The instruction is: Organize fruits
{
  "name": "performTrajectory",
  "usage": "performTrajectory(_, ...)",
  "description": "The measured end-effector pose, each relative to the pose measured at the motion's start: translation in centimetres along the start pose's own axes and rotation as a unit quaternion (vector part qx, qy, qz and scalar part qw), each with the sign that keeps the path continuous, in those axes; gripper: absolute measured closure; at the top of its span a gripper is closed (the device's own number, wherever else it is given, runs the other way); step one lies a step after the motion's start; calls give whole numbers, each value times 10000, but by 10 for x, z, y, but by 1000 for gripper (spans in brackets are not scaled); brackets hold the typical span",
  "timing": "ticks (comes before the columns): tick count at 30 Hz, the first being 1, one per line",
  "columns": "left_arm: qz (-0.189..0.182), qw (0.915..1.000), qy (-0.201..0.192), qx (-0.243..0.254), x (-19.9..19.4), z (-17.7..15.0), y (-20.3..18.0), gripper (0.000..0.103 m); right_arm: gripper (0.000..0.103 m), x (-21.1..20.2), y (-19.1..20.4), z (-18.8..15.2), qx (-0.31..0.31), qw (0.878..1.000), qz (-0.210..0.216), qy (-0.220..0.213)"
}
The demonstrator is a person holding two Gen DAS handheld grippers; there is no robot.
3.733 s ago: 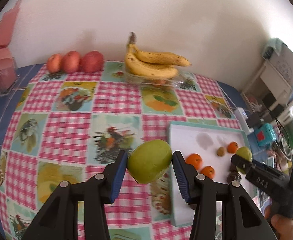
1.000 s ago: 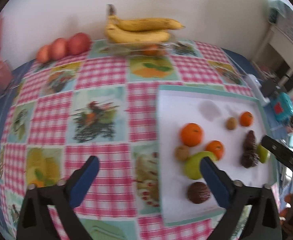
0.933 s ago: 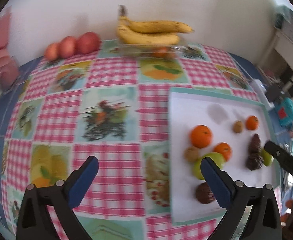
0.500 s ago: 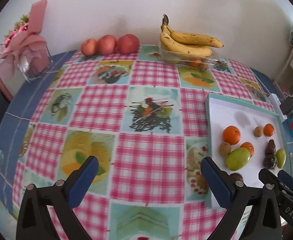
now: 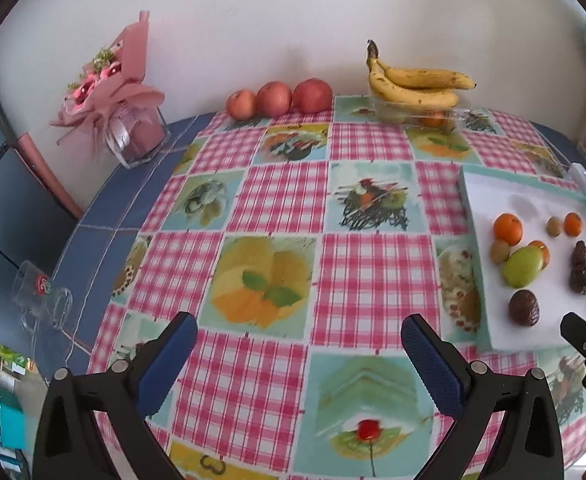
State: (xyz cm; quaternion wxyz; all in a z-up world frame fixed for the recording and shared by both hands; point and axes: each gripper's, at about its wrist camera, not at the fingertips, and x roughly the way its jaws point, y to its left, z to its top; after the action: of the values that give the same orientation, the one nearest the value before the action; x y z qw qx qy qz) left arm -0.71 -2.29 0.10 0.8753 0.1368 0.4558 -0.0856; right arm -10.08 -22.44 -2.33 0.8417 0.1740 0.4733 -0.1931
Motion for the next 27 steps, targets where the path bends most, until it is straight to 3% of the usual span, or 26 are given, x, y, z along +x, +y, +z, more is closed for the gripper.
performTrajectory(27, -112, 9996, 275, 30, 1, 0, 4, 0, 19, 0, 10, -2, -323, 9994, 22, 79)
